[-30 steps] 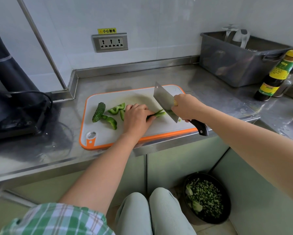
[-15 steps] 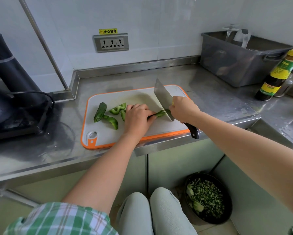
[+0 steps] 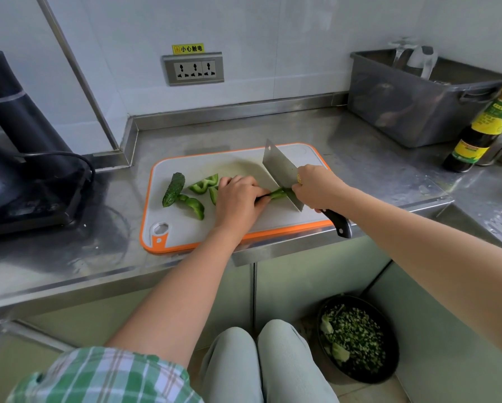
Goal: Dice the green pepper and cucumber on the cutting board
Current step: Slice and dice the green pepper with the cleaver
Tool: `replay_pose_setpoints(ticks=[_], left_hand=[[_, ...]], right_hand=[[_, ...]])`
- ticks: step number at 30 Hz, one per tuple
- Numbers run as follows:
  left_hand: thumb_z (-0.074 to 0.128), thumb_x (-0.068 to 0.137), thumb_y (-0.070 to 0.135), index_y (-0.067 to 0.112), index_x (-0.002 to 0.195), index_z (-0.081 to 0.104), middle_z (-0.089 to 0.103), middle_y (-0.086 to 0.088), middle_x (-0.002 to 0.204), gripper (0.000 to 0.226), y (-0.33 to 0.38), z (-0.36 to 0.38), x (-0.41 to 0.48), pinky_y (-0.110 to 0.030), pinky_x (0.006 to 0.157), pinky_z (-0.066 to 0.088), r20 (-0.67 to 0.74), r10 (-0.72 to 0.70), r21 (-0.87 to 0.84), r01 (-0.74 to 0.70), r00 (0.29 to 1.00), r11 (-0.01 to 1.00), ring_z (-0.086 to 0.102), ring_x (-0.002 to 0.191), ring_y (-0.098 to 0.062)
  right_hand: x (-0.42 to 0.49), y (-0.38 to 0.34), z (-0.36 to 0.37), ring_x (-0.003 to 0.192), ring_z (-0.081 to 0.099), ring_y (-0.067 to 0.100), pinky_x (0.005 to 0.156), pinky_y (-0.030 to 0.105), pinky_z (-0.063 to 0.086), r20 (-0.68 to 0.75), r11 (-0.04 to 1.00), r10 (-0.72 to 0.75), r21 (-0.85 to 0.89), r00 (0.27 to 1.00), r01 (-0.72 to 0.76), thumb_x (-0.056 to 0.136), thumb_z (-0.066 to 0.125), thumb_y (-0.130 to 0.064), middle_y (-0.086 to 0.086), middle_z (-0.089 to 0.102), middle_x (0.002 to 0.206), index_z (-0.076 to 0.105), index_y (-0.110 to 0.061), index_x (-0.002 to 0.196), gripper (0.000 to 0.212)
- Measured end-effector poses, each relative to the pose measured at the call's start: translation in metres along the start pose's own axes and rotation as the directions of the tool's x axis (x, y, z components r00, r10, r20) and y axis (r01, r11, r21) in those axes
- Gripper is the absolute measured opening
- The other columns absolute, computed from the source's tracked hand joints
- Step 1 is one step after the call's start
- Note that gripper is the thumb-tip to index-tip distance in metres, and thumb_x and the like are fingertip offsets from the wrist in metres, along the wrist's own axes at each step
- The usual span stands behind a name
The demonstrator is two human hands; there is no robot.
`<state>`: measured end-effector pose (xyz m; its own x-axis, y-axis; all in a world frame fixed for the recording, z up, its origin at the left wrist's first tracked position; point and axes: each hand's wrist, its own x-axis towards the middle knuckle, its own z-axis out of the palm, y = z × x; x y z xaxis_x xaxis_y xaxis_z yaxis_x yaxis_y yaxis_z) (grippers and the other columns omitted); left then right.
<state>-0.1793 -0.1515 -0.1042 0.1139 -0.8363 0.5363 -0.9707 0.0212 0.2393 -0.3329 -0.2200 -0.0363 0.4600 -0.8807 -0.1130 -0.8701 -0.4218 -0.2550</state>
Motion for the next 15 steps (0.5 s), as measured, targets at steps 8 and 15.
replay_pose_setpoints(ticks=[8,15], left_hand=[[0.074,0.078,0.031,0.028,0.088,0.078,0.063,0.002,0.074,0.011,0.000,0.000,0.000,-0.036,0.072,0.034,-0.001,-0.014,0.005,0.014,1.000,1.000,0.057,0.073,-0.026],[0.074,0.079,0.033,0.030,0.089,0.078,0.063,0.003,0.075,0.011,-0.001,0.000,0.000,-0.036,0.072,0.035,0.000,-0.012,0.015,0.012,1.000,1.000,0.057,0.073,-0.025]], right_hand=[[-0.001,0.005,-0.003,0.042,0.051,0.021,0.042,0.026,0.040,-0.095,0.998,-0.007,0.054,0.995,0.012,0.095,0.038,-0.012,0.008,0.048,0.070,0.041,-0.007,0.088,0.009],[0.000,0.000,-0.003,0.036,0.051,0.022,0.041,0.022,0.038,0.020,1.000,0.003,-0.010,1.000,-0.002,0.085,0.042,-0.004,0.012,0.057,0.055,0.048,-0.003,0.085,0.006]])
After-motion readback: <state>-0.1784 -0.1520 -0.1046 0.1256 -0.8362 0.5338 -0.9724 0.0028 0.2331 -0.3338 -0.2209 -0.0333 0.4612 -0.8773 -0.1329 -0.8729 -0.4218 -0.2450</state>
